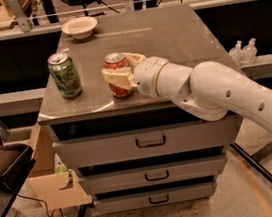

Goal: Move coke can near paper bowl

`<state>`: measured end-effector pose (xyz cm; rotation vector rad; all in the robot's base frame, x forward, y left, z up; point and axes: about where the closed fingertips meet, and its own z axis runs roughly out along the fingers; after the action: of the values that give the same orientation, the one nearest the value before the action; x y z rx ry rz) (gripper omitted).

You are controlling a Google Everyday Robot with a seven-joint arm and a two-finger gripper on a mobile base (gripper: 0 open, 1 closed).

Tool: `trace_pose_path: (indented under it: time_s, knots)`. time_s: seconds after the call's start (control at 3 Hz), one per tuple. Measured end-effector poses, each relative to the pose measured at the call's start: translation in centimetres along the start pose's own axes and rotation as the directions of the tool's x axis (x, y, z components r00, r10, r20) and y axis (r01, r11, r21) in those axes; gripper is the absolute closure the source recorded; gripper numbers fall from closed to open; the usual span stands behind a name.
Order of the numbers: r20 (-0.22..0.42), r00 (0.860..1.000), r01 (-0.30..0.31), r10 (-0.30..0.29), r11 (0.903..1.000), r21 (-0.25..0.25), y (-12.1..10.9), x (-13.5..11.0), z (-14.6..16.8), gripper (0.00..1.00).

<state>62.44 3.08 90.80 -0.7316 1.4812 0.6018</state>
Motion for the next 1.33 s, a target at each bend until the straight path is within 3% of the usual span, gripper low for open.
trace_pose_path:
  time_s: [0.33,0.67,1.0,1.33]
  knots:
    - [-0.008,1.0,0.0,0.0,0.9997,0.022,-1.6,-1.1,0.1,1.0]
    - [-0.01,1.0,0.007,-0.006,0.999,0.043,-4.5,-4.5,0.9,1.0]
    - [-0.003,1.0,0.002,-0.002,0.9968,0.08,-8.8,-7.7,3.1,1.0]
    - [-0.003,1.0,-0.015,0.015,0.9947,0.102,-13.0,-9.1,6.8,1.0]
